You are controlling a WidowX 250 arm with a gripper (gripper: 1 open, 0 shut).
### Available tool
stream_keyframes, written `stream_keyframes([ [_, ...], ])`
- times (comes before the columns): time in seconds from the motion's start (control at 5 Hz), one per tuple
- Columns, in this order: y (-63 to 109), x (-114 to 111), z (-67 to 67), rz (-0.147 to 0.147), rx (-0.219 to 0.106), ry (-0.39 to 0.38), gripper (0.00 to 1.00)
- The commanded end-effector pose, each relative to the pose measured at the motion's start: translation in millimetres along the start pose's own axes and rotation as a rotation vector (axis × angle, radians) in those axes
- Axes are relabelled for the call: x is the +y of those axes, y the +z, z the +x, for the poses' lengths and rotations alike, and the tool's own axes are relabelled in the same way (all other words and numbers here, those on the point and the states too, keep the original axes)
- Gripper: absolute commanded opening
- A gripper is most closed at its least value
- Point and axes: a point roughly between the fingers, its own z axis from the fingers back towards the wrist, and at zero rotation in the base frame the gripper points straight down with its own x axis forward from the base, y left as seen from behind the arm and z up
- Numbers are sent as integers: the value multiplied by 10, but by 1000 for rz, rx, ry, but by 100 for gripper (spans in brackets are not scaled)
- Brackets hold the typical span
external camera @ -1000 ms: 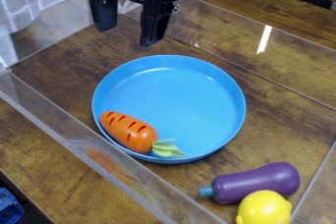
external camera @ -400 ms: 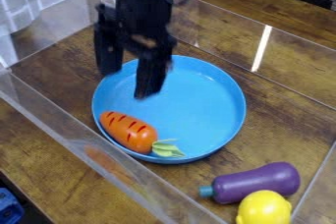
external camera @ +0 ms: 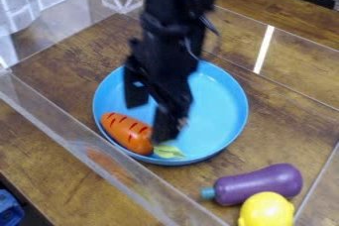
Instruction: Remove the carrot from the blue tray and put it on the table
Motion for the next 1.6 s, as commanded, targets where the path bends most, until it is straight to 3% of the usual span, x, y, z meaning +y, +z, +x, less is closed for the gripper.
stream_keyframes([
  [0.0,-77,-1,60,62,6,-139,100],
  [0.2,-176,-11,71,96,10,-216,100],
  [0.4,-258,0,74,106,10,-233,100],
  [0.8,-381,13,96,126,4,-229,100],
  [1.4,-456,39,89,132,8,-203,100],
])
